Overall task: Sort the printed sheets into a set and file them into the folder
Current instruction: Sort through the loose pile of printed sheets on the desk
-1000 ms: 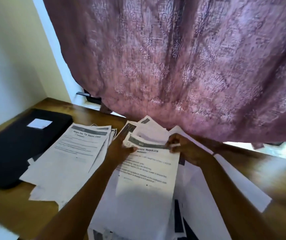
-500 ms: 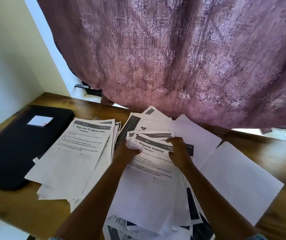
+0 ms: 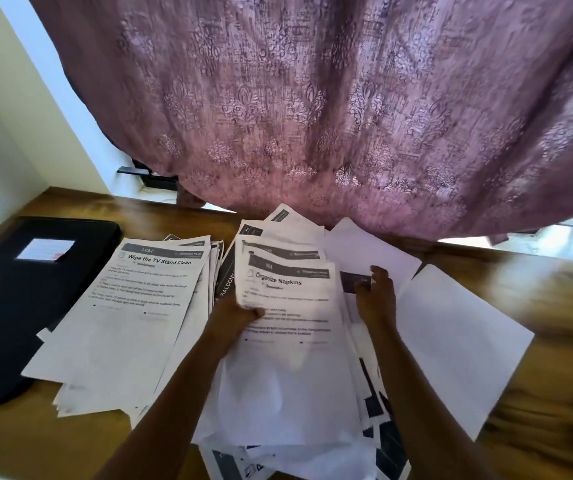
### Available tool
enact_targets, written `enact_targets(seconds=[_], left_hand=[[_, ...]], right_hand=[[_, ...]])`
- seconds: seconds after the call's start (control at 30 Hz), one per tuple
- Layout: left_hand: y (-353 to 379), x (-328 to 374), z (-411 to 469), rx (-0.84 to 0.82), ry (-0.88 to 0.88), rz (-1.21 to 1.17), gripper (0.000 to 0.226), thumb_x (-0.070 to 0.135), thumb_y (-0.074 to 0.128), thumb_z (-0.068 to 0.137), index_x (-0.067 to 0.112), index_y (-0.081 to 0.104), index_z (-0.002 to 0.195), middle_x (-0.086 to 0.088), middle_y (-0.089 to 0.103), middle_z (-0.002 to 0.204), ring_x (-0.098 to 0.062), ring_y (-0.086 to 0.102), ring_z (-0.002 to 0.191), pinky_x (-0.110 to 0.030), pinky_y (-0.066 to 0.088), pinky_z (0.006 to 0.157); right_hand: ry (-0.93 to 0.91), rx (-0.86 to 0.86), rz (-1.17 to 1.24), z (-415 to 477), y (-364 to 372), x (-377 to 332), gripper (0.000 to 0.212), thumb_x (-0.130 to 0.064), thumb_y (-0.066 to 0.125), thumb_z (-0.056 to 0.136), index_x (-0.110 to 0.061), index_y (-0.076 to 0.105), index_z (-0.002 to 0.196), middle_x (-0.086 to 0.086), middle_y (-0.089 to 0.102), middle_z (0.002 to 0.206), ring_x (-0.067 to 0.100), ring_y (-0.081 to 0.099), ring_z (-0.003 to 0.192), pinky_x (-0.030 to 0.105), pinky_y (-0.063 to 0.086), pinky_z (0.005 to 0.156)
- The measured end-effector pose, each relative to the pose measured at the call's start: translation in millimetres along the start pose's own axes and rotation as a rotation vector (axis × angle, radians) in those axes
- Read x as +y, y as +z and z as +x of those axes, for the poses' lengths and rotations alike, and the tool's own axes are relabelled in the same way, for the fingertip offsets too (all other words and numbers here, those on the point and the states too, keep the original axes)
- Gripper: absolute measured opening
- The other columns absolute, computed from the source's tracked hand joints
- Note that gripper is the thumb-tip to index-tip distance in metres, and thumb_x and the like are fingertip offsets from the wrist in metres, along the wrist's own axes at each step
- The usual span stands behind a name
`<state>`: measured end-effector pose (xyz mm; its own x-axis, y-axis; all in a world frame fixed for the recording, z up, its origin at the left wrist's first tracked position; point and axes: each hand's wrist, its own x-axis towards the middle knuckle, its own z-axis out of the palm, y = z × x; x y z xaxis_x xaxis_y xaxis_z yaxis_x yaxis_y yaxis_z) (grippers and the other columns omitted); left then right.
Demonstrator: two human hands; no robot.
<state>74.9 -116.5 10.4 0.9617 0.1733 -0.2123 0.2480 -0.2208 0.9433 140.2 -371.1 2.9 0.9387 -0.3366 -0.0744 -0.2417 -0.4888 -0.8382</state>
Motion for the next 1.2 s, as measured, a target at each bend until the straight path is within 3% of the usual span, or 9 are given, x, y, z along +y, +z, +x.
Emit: enact_targets(seconds=[0.13,0.33,0.5,0.63,0.8,0.9,1.0,1.1,1.2], left_hand=[[-33.3,5.5,-8.2,0.126,0.000,-0.238,0.033,-0.007,0.076,0.068,0.007,0.070,0.098,0.001,0.075,0.084,-0.018,0.070,0.084,-0.035,0.053,0.086],[-131.7,9.7,-15.1,0.112,-0.046,-0.423,0.034,-0.013,0.053,0.084,0.011,0.065,0.103,0.001,0.075,0.091,-0.013,0.072,0.082,-0.028,0.059,0.068],[-241.4,-23.2,9.8,0.155,-0.173,-0.062,0.032,-0.006,0.066,0.082,0.000,0.063,0.112,-0.013,0.069,0.105,-0.024,0.066,0.087,-0.040,0.051,0.087],[-281.7,-49.7,18.9,0.180,-0.221,0.260,0.032,-0.005,0.079,0.067,0.001,0.070,0.097,-0.008,0.073,0.085,-0.026,0.063,0.083,-0.019,0.055,0.066],[-286.1,-74.3,40.6,0.242,-0.136,0.510,0.056,0.046,0.086,0.053,0.031,0.068,0.103,0.015,0.073,0.093,-0.010,0.068,0.091,-0.034,0.054,0.084],[-262.1,-61.6,30.8,0.359,-0.135,0.387,0.079,0.027,0.086,0.068,0.023,0.044,0.135,0.002,0.064,0.115,-0.024,0.061,0.106,-0.039,0.047,0.094],[-249.5,-55.5,21.6,0.384,-0.106,0.154,0.066,0.024,0.070,0.084,0.020,0.039,0.142,-0.003,0.059,0.124,-0.029,0.057,0.115,-0.046,0.044,0.102],[-263.9,-48.1,24.9,0.537,-0.067,0.060,0.044,0.026,0.057,0.091,0.021,0.052,0.135,-0.007,0.061,0.125,-0.028,0.058,0.116,-0.038,0.043,0.101],[-281.8,-37.4,25.0,0.584,0.002,0.048,0.034,0.028,0.046,0.100,0.026,0.055,0.132,-0.005,0.056,0.134,-0.025,0.052,0.123,-0.043,0.040,0.106]], right_hand=[[0.098,-0.101,-0.087,-10.1,-21.2,10.0,0.037,-0.019,0.049,0.097,-0.012,0.044,0.133,0.015,0.053,0.134,0.034,0.052,0.119,0.043,0.041,0.102],[0.090,-0.197,-0.295,-23.6,-8.5,-7.8,0.093,-0.037,0.080,0.073,-0.014,0.023,0.144,0.018,0.042,0.137,0.038,0.047,0.124,0.045,0.040,0.102],[-0.061,-0.154,-0.333,-21.4,-5.7,-24.4,0.091,-0.018,0.076,0.079,-0.019,0.017,0.149,0.019,0.053,0.134,0.039,0.054,0.117,0.042,0.043,0.097],[-0.434,-0.162,-0.305,-26.2,-31.5,-67.4,0.083,-0.019,0.068,0.086,-0.028,0.016,0.150,0.024,0.051,0.134,0.042,0.053,0.117,0.045,0.043,0.097],[-0.625,-0.162,0.087,-40.4,-48.4,-160.6,0.085,-0.010,0.072,0.081,-0.020,0.022,0.149,-0.005,0.035,0.139,0.009,0.038,0.121,0.020,0.035,0.097],[-0.688,-0.279,0.210,-40.2,-0.4,-193.9,0.087,-0.013,0.073,0.074,-0.012,0.024,0.146,0.002,0.038,0.140,0.011,0.041,0.124,0.015,0.035,0.103],[-0.615,-0.413,0.180,-53.1,86.2,-194.6,0.083,-0.001,0.073,0.078,-0.007,0.025,0.146,0.009,0.046,0.133,0.022,0.048,0.117,0.009,0.040,0.088],[-0.551,-0.482,-0.026,-76.7,171.6,-173.8,0.082,-0.005,0.069,0.084,-0.017,0.021,0.150,0.016,0.042,0.143,0.030,0.050,0.121,0.022,0.039,0.092],[-0.586,-0.483,-0.306,-96.0,224.9,-149.6,0.077,-0.013,0.066,0.088,-0.023,0.021,0.150,0.020,0.056,0.130,0.030,0.060,0.108,0.037,0.051,0.089]])
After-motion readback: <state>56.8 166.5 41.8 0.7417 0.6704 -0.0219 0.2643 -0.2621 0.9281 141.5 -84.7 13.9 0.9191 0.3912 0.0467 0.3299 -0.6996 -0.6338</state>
